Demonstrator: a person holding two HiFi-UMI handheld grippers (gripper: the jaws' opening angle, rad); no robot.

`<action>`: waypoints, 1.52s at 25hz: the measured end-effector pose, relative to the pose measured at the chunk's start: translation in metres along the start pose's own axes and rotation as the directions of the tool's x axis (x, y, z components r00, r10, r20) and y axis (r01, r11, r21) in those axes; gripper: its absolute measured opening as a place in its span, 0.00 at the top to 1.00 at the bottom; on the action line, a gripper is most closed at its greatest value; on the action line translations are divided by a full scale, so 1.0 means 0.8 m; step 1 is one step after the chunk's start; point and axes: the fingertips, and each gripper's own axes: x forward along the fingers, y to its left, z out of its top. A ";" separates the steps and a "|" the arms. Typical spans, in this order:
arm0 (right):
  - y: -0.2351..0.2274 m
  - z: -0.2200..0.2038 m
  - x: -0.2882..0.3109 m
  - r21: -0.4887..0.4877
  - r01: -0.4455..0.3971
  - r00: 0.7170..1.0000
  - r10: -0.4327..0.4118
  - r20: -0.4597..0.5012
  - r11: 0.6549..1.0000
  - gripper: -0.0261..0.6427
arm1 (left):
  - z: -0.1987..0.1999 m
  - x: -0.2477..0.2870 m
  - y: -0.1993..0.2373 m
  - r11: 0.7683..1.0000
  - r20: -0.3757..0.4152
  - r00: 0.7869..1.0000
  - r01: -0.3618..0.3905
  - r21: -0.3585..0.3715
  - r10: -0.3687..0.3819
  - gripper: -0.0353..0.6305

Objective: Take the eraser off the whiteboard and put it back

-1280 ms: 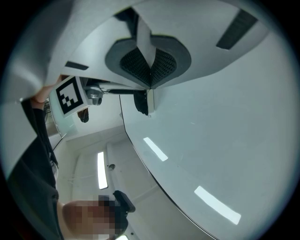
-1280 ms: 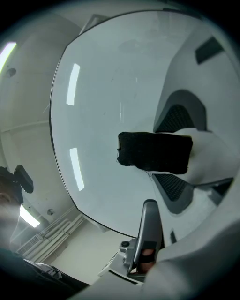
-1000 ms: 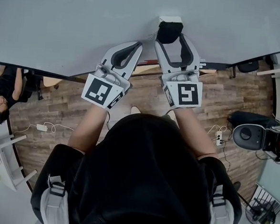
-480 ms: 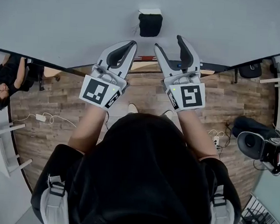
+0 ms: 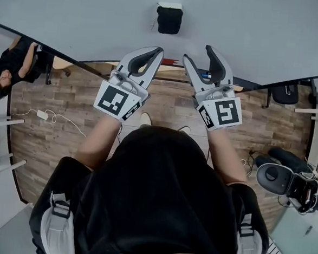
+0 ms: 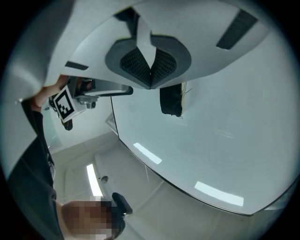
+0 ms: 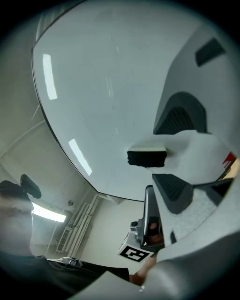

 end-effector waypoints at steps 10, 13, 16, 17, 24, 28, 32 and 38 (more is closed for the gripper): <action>0.010 -0.001 -0.031 0.006 -0.132 0.991 0.132 0.013 0.991 0.66 | -0.009 -0.002 -0.030 1.000 -0.015 1.000 -0.008 0.002 0.008 0.96; 0.011 -0.004 -0.038 0.006 -0.158 0.987 0.158 0.013 0.987 0.73 | -0.014 0.002 -0.040 1.000 -0.023 1.000 0.004 -0.004 -0.004 0.96; 0.014 -0.007 -0.044 0.006 -0.183 0.983 0.183 0.012 0.983 0.78 | -0.015 0.005 -0.049 1.000 -0.020 1.000 0.010 -0.006 -0.010 0.96; 0.015 -0.007 -0.046 0.006 -0.188 0.982 0.188 0.014 0.982 0.79 | -0.016 0.005 -0.051 1.000 -0.020 1.000 0.013 -0.005 -0.013 0.96; 0.024 -0.011 -0.060 -0.001 -0.204 0.979 0.204 0.023 0.979 0.90 | -0.022 0.001 -0.066 0.999 -0.022 0.999 0.033 -0.013 -0.034 0.96; 0.023 -0.016 -0.065 0.002 -0.206 0.978 0.206 0.018 0.979 0.93 | -0.027 0.002 -0.074 0.999 -0.029 0.998 0.048 -0.016 -0.048 0.96; 0.024 -0.022 -0.071 0.008 -0.204 0.979 0.204 0.008 0.979 0.96 | -0.031 0.000 -0.080 0.998 -0.039 0.998 0.055 -0.018 -0.056 0.96; 0.027 -0.026 -0.073 0.010 -0.196 0.981 0.196 0.001 0.980 0.96 | -0.033 -0.002 -0.080 0.998 -0.040 0.997 0.060 -0.020 -0.060 0.96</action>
